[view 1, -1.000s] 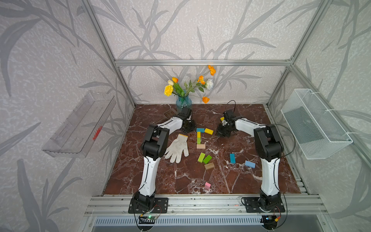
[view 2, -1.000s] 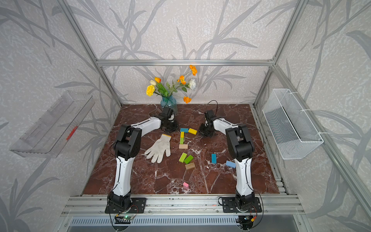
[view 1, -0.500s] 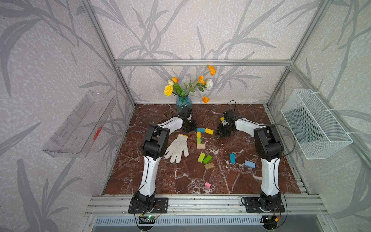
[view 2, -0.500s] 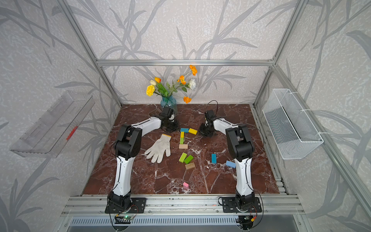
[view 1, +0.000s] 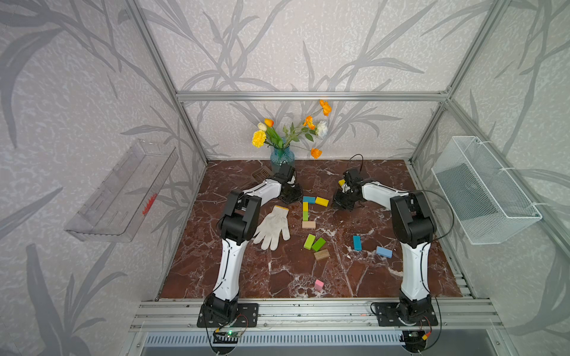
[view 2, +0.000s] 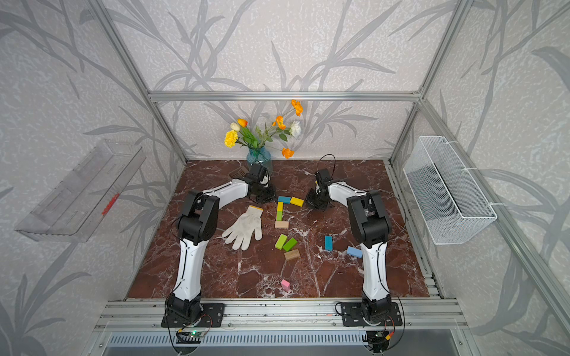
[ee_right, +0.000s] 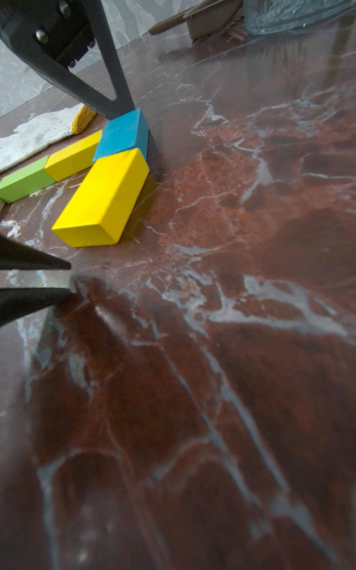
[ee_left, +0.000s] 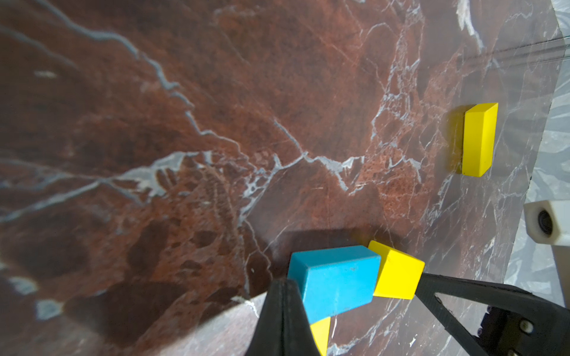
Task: Assemble the letter c with building blocks
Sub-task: Assemble the building block at the center of the board.
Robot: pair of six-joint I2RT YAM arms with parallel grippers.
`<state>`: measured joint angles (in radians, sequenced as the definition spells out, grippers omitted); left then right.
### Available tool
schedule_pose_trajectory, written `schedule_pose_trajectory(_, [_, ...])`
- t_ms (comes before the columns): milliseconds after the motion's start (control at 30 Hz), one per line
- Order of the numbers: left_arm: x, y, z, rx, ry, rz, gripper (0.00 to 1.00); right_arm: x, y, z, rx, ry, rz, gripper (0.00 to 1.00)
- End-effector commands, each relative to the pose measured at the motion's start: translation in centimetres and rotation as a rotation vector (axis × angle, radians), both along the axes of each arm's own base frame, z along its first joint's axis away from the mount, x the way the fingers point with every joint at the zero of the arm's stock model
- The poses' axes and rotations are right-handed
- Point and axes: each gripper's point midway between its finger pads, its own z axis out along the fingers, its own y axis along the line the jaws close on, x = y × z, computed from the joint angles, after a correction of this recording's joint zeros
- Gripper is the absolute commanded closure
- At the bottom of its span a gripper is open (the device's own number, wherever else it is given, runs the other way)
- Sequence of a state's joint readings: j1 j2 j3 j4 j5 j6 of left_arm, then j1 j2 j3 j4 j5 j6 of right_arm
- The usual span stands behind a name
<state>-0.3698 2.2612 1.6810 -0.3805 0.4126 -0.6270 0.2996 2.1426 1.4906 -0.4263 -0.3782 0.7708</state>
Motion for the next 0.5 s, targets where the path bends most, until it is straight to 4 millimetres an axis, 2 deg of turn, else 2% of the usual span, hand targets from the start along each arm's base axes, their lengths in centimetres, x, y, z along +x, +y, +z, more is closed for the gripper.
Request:
schedule_pose_trajectory(0, [0.5, 0.0, 0.2, 0.001, -0.017, -0.008, 1.0, 0.3, -0.8, 0.6, -0.027, -0.005, -0.022, 0.86])
schedule_pose_trajectory(333, [0.3, 0.4, 0.4, 0.003, -0.024, 0.008, 0.99, 1.9, -0.2, 1.7, -0.019, -0.016, -0.018, 0.86])
schedule_pose_trajectory(467, [0.3, 0.4, 0.4, 0.001, -0.024, 0.008, 0.99, 2.0, -0.2, 1.8, -0.023, -0.01, -0.025, 0.87])
